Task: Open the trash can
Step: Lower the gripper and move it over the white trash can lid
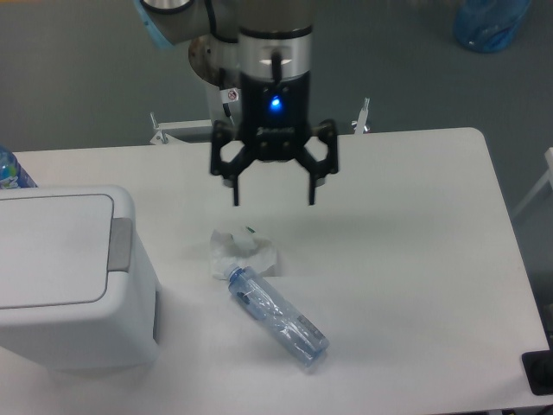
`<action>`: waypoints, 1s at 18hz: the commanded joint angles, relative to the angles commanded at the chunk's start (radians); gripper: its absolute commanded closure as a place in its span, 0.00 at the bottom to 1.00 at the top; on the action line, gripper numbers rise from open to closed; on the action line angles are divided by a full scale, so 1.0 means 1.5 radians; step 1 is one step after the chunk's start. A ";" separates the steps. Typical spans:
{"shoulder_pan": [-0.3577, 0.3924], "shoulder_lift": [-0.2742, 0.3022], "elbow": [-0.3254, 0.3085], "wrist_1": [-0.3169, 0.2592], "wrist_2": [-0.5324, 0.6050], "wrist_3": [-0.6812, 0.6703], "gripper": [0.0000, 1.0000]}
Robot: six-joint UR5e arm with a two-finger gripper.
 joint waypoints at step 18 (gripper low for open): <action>-0.062 -0.030 -0.001 0.028 0.000 -0.089 0.00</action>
